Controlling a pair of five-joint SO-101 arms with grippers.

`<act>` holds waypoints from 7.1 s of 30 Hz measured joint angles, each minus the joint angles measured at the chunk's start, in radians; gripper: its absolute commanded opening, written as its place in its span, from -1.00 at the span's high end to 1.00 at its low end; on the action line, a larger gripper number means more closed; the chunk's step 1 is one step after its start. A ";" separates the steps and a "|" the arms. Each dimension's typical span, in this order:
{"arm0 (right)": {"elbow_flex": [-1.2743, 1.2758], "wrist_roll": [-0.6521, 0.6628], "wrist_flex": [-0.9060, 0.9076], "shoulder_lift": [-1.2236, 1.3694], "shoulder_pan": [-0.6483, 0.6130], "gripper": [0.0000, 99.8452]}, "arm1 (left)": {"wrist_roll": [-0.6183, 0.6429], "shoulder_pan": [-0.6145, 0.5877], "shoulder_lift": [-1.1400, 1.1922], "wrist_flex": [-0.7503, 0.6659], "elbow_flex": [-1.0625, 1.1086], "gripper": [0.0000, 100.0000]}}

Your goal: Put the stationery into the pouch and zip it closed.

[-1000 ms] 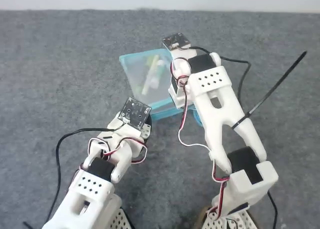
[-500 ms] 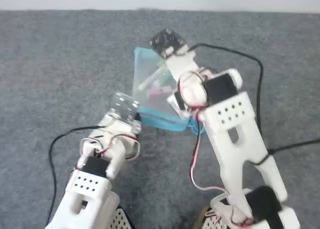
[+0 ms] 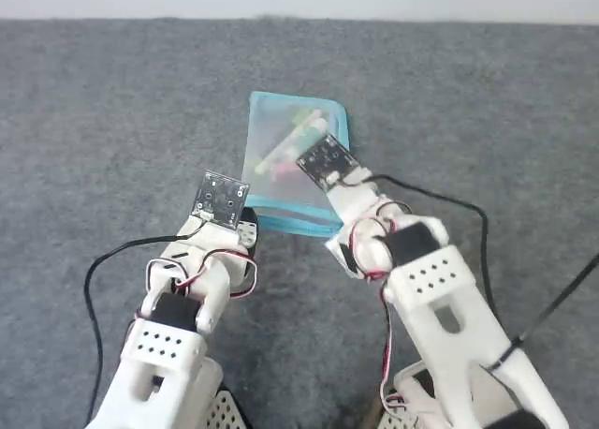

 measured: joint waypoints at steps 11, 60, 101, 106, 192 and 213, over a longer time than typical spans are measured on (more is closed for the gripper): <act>0.140 0.032 -0.175 -0.035 0.083 0.57 | 0.000 0.000 0.000 0.000 0.000 0.98; 0.018 0.445 -0.833 0.609 0.080 0.88 | 0.005 -0.008 0.000 0.000 0.000 0.98; -0.066 0.100 0.230 0.078 -0.091 0.50 | 0.002 0.000 0.000 -0.002 0.000 0.98; 0.011 0.095 0.189 0.078 -0.015 0.59 | 0.002 0.000 0.000 -0.002 0.000 0.98; 0.351 -0.015 -0.292 -0.064 0.031 0.97 | 0.189 0.040 0.002 -0.040 0.000 0.98; -0.181 0.074 0.153 -0.034 -0.183 0.99 | 0.092 0.034 0.000 -0.043 -0.002 0.98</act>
